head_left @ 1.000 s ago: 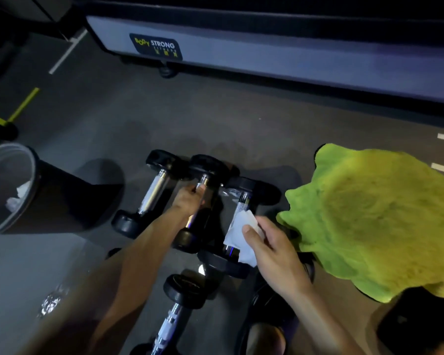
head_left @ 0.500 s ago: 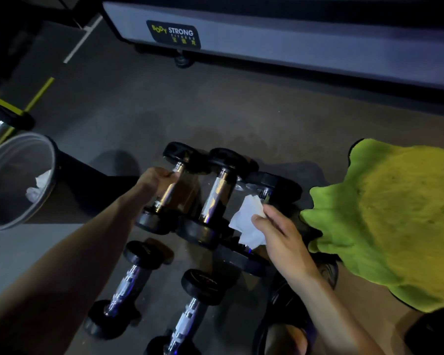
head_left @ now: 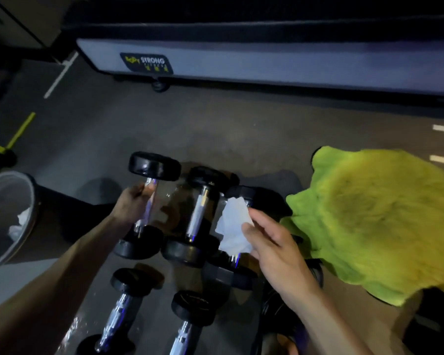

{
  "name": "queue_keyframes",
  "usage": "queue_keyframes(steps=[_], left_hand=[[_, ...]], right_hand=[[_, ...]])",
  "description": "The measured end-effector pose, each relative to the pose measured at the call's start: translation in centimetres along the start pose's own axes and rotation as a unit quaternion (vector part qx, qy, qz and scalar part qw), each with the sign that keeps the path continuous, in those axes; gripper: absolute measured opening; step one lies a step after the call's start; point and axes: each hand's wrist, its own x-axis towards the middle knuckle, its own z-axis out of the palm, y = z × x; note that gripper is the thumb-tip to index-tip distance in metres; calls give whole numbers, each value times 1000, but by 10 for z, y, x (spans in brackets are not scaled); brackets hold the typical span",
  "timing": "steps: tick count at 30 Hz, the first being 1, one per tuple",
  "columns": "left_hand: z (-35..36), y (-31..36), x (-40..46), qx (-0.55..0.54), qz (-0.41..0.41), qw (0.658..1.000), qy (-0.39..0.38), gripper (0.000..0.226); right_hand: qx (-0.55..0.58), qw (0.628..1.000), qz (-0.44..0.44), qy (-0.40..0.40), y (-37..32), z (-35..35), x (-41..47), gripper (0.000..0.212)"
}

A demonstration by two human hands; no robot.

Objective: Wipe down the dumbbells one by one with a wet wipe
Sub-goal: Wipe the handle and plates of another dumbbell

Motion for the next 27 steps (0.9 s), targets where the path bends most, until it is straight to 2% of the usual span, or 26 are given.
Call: queue_keyframes(steps=[3,7,9,13,16,18,22,27], left_hand=[[-27,55,-45,-138,67,988,-13,47],[-47,152,-108,-262,156,951,-51,35],[-47,208,-140,-307,198,929,-64,22],[-34,309,-200,-365,261,886,-117,20],[-13,361,-237,-407,283,852,-167,17],[6,383,-255,-411,282,845,-193,15],[42,391,-267,-408,247,854,-209,9],[82,366,-257,-377,251,870,-192,6]], right_hand=[[15,999,-29,4,-23,-2,-19,31],[24,996,-75,38,-64,-20,-63,33],[25,992,-98,77,-89,-36,-89,34],[33,970,-159,179,-131,-80,-130,30],[17,952,-187,241,-155,-108,-153,49],[-11,941,-194,275,-159,-125,-164,40],[-42,928,-204,308,-154,-151,-173,28],[-116,924,-229,284,-140,-155,-165,29]])
